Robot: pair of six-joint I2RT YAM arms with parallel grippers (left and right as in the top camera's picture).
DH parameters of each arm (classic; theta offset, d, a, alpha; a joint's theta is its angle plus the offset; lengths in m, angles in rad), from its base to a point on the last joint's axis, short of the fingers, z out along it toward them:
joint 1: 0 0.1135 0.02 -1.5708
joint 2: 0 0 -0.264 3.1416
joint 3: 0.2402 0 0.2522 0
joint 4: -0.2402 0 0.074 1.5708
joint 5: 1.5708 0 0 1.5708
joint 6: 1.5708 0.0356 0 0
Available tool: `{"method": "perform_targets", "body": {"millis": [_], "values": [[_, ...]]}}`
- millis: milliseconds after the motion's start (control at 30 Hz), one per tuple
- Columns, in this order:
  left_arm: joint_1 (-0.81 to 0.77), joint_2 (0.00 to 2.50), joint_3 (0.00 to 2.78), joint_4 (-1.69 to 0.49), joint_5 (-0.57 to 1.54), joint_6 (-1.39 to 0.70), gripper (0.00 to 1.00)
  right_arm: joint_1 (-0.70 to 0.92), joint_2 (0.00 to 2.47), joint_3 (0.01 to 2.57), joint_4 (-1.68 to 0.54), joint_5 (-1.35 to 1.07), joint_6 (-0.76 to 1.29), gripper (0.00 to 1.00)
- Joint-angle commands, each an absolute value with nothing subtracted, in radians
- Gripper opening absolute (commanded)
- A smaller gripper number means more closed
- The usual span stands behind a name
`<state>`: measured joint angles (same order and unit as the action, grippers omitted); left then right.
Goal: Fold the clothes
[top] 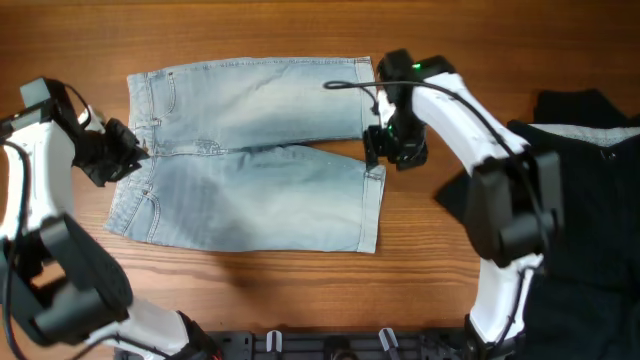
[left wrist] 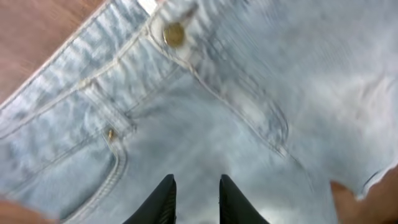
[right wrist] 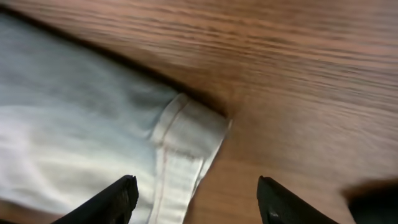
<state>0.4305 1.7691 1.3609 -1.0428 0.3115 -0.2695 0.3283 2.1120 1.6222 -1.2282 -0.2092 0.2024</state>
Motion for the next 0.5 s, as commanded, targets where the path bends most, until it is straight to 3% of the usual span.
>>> {"method": "perform_targets", "body": {"millis": [0,100,167,200,467], "values": [[0.382,1.758,1.343,-1.122,0.200,-0.225,0.23,0.326,2.169,1.628,-1.212,-0.204,0.186,0.65],[0.363,1.758,1.271,-1.098,0.199,-0.279,0.23,0.327,2.174,1.626,-1.196,-0.234,0.184,0.53],[0.358,1.759,1.200,-1.051,0.198,-0.316,0.23,0.326,2.174,1.626,-1.172,-0.232,0.183,0.29],[0.358,1.760,1.135,-1.015,0.194,-0.336,0.23,0.318,2.174,1.626,-1.151,-0.229,0.183,0.07],[0.358,1.760,0.901,-0.831,0.144,-0.428,0.25,0.208,2.174,1.626,-1.025,-0.250,0.196,0.04]]}}
